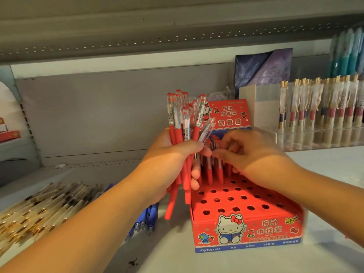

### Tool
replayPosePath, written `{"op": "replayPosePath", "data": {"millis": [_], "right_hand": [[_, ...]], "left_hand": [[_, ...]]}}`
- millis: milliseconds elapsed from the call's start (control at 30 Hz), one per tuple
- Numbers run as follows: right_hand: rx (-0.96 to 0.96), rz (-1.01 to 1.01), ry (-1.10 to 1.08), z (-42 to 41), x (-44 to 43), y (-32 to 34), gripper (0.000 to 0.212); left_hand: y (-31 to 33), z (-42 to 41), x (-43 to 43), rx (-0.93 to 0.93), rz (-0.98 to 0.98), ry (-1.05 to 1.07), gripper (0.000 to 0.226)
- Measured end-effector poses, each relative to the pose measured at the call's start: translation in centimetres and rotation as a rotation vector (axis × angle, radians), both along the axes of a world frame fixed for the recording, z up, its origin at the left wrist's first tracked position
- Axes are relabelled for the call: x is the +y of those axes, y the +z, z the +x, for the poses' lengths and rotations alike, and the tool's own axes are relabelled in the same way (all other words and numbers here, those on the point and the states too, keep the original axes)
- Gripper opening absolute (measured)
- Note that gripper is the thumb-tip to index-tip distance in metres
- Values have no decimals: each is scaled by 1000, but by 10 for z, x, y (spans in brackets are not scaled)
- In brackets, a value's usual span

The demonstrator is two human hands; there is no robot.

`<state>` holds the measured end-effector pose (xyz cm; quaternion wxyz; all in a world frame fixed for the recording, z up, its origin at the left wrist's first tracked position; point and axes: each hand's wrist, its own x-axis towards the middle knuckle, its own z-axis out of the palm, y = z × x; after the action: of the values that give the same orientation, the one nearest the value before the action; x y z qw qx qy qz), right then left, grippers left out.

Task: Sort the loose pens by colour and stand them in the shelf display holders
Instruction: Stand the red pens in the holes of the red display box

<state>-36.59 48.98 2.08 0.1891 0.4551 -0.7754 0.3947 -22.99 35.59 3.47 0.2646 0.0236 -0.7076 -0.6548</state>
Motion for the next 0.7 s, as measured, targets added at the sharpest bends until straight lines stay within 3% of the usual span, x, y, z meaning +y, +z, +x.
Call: {"op": "replayPosePath", "data": {"millis": [167, 233, 300, 433, 533, 700], "right_hand": [[-22, -3, -54, 8, 5, 10, 29], [-151, -160, 30, 14, 6, 15, 34], [-332, -286, 175, 22, 6, 19, 26], [-561, -347, 325, 28, 4, 19, 7], [-732, -460, 490, 25, 6, 21, 5], [-820, -656, 559, 20, 7, 27, 10]], "left_hand": [[0, 2, -1, -36, -51, -29, 20], [1, 3, 1, -35, -63, -46, 14], [0, 4, 3, -38, -63, -82, 14], [-2, 3, 5, -78, -90, -137, 17], [-1, 3, 7, -46, -60, -131, 17], [-1, 3, 5, -49, -86, -123, 15]]}}
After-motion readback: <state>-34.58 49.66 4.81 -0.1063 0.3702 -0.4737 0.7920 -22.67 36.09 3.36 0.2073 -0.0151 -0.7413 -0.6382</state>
